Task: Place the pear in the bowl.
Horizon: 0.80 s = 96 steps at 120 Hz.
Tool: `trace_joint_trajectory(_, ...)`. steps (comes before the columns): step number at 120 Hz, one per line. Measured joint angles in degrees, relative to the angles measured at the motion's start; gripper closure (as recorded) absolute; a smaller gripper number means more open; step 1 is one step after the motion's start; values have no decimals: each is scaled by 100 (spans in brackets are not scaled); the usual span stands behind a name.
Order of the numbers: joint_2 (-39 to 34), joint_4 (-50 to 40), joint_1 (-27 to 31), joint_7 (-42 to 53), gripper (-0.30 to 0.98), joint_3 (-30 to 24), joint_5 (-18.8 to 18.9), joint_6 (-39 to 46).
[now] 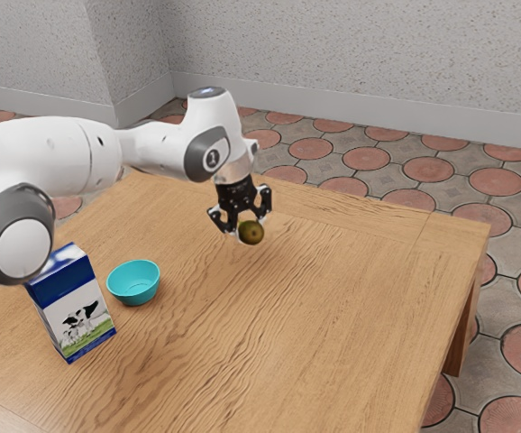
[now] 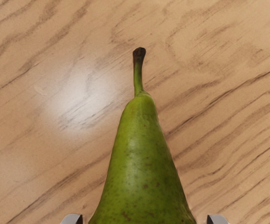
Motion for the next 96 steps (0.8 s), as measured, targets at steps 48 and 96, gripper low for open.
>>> trace_joint_trajectory(48,-902,-1158,670,-37,46,181,-18,-47)
trace_joint_trajectory(96,-1130,-1655,1536,59,45,183,21,-41)
